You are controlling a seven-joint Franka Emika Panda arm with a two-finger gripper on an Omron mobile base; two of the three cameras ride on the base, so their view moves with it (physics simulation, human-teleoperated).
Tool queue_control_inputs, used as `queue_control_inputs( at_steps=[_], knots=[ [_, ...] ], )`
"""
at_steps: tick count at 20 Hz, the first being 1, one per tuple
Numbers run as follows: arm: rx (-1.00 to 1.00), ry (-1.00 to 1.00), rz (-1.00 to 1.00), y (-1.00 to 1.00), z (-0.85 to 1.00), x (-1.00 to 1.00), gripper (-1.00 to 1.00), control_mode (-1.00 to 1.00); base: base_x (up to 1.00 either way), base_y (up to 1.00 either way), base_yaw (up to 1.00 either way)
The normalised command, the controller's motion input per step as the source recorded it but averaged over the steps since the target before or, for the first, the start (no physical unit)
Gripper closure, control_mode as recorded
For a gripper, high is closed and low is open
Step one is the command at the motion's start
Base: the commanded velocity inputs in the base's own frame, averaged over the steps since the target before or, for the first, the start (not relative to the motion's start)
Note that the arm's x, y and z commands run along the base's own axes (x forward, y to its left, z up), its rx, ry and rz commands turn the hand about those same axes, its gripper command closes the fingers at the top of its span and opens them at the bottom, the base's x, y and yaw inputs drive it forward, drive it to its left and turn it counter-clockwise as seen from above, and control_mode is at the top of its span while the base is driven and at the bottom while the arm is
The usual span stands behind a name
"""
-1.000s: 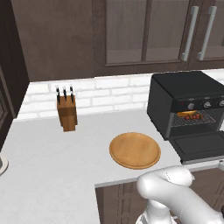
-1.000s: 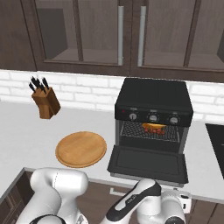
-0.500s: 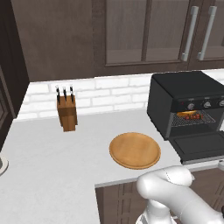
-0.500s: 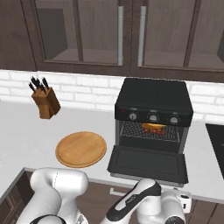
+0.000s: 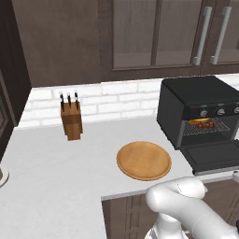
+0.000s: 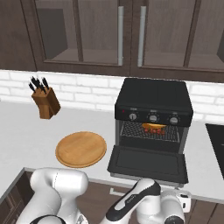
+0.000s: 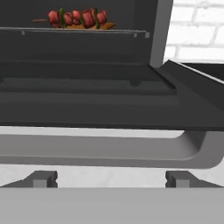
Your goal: Pick up the kebab skewer and baguette bread, and place them inside the toaster oven. Close the toaster oven door and start by setting the timer.
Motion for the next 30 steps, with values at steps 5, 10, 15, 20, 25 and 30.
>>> queue_control_inputs(
  at_steps=[5, 10, 15, 20, 25, 30],
  knots=[
    [-0.02, 0.00, 0.00, 0.18, -0.18, 0.21, -1.00, -1.00, 0.00, 0.00, 0.00],
    [0.00, 0.00, 0.00, 0.16, -0.18, 0.34, -1.00, -1.00, 0.00, 0.00, 0.00],
    [0.00, 0.00, 0.00, 0.12, -0.17, 0.31, -1.00, -1.00, 0.00, 0.00, 0.00],
    [0.00, 0.00, 0.00, 0.12, 0.00, 0.35, -1.00, -1.00, 0.00, 0.00, 0.00],
    [0.00, 0.00, 0.00, 0.07, 0.33, 0.38, -1.00, -1.00, 0.00, 0.00, 0.00],
    [0.00, -0.05, 0.00, 0.02, 0.65, 0.36, -1.00, -1.00, 0.00, 0.00, 0.00]
  ],
)
